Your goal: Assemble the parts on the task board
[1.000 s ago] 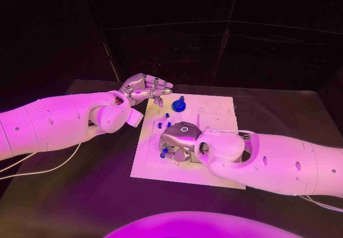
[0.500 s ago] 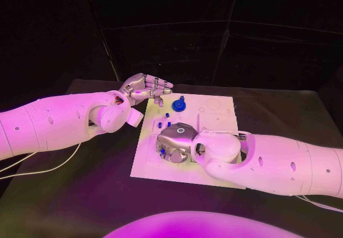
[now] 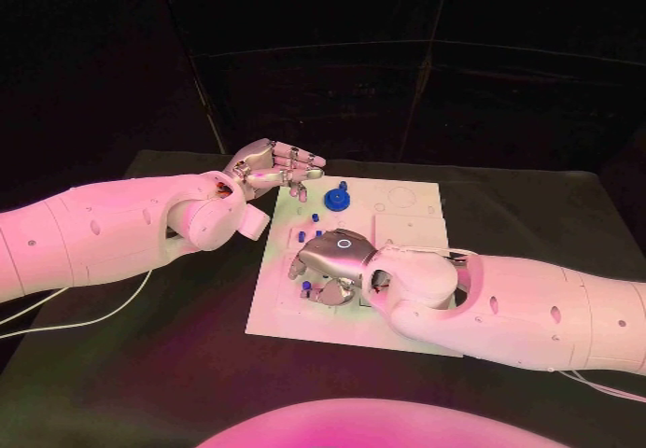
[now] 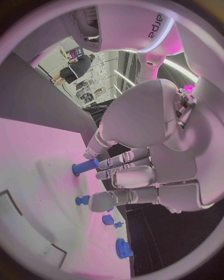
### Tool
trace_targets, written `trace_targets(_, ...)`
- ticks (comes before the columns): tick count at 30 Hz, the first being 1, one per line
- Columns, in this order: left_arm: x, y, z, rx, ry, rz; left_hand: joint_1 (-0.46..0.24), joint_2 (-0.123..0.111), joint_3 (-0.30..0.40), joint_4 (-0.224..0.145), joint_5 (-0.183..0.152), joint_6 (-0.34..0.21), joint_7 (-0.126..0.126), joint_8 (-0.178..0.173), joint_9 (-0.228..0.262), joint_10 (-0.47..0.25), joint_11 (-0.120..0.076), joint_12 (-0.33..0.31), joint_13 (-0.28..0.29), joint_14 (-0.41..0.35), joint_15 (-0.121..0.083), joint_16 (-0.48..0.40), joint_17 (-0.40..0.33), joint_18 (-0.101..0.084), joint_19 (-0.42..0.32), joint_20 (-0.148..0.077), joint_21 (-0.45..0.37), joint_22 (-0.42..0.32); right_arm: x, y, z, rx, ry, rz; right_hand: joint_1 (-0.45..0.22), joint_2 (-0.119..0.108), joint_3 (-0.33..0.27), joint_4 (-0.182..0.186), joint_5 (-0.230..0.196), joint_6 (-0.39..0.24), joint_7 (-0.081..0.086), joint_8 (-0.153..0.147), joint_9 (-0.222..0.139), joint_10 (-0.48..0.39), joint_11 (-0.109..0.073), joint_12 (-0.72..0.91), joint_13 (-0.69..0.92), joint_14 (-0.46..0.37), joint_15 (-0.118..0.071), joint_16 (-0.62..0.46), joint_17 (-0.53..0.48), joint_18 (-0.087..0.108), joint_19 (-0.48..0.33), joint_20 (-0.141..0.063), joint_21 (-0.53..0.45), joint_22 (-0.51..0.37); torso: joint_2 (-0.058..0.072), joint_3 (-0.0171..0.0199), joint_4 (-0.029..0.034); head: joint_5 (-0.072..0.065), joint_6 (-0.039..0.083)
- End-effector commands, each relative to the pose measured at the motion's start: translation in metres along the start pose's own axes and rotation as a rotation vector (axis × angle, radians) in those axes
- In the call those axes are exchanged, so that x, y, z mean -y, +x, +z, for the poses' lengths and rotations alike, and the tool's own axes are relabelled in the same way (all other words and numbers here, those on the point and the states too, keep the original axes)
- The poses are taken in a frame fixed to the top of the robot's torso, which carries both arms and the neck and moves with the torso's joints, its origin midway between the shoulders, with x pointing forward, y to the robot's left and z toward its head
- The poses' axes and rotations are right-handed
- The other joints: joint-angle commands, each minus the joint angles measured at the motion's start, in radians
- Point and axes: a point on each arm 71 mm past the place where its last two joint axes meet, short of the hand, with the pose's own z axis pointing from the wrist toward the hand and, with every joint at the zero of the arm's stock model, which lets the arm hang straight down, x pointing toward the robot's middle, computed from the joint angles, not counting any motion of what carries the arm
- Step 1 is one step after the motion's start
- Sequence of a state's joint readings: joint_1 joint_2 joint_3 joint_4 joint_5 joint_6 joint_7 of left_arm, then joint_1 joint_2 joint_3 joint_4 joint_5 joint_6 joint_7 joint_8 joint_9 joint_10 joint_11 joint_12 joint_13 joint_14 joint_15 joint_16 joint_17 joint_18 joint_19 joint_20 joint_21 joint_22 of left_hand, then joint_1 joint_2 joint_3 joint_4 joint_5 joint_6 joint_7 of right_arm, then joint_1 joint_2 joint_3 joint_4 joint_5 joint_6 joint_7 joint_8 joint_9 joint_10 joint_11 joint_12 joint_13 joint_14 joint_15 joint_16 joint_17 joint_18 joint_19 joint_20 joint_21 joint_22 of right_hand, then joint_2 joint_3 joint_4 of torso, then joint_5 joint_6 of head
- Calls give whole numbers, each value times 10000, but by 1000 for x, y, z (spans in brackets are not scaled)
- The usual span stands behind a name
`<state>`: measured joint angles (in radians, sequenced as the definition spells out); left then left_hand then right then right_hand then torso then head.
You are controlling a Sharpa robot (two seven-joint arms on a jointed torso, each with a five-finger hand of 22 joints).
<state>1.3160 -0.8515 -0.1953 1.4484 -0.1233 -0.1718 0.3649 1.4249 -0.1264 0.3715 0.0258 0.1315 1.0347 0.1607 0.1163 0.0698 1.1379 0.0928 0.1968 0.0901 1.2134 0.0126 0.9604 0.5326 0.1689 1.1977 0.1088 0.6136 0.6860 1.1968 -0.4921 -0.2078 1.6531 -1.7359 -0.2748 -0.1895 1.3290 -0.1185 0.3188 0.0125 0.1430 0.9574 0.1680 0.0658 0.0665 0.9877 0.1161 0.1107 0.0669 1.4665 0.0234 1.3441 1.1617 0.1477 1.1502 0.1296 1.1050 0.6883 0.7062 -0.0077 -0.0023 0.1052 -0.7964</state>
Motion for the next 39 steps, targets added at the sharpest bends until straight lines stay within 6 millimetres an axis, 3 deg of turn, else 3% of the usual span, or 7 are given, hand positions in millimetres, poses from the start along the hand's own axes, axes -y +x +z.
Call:
trace_targets(1,1,0,0,-87,22,-77,-4,80,-40,2,-3,-9,63,43,-12,-64,27,69,11,-69,-27,-46,-15,135,-64,-5,-32,-10,0,-8,-4,996,-144,641,-15,-146,-410,42,16,-603,-126,-32,-14,-458,47,63,9,61,104,-188,-281,165,-291,31,-351,-509,-6,-1,-8,-18,2)
trace_targets(12,1,-3,-2,-18,46,-62,-16,77,-50,6,-4,-21,70,40,-14,-80,34,71,9,-71,-23,-46,-18,135,-63,-3,-37,-12,35,-23,-55,2229,138,3406,361,328,-1043,160,314,84,17,356,188,672,-136,1412,291,-42,-53,-479,-785,272,-578,-53,-834,-1200,-94,-44,-42,-212,107)
trace_targets(16,0,-4,-3,54,49,-77,-17,77,-51,6,-5,-22,70,40,-14,-82,34,72,9,-72,-22,-46,-19,134,-63,-2,-39,-13,62,-30,-84,2345,1174,5207,358,397,-1099,245,395,664,-167,615,271,2056,-473,2257,669,169,-293,-63,-70,222,-375,-228,-650,-831,-170,-62,-85,-393,200)
trace_targets(19,-4,-5,-4,86,0,-145,-17,77,-51,6,-5,-22,70,40,-14,-82,34,72,9,-72,-22,-46,-19,134,-63,-2,-39,-13,86,-30,-109,2263,2297,6642,125,462,-1388,435,720,1325,-614,986,419,3256,-832,3763,1737,500,-667,624,1009,-61,639,-555,393,830,-253,-83,-118,-718,319)
trace_targets(21,-6,-5,-5,106,-23,-171,-17,77,-51,6,-5,-22,70,40,-14,-82,34,72,9,-72,-22,-46,-19,134,-63,-2,-39,-13,97,-29,-122,2258,2880,7099,73,616,-1533,504,966,1459,-770,1126,556,3740,-987,7259,5654,567,-864,795,1234,-210,1012,-723,804,1452,-305,-119,-147,-861,325)
trace_targets(25,-9,-5,-6,144,-53,-193,-22,80,-54,8,-4,-20,66,43,-14,-82,34,78,10,-73,-21,-46,-20,134,-63,-1,-41,-14,112,-27,-145,2187,3932,7405,-173,758,-1957,715,919,1222,-703,1277,911,4094,-972,11539,10827,726,-754,1380,2254,-325,1437,-772,1388,2438,-391,-176,-220,-1122,352)
trace_targets(39,-16,-1,-6,80,-127,-275,-22,80,-54,8,-4,-20,66,43,-14,-82,34,78,10,-73,-21,-46,-20,134,-63,-1,-41,-14,131,-27,-192,1782,6283,3919,-929,493,-3353,1307,1498,629,-618,1685,1722,4100,-897,12369,12115,778,-671,1664,2768,-383,1496,-643,1623,2810,-518,-206,-475,-1316,117)
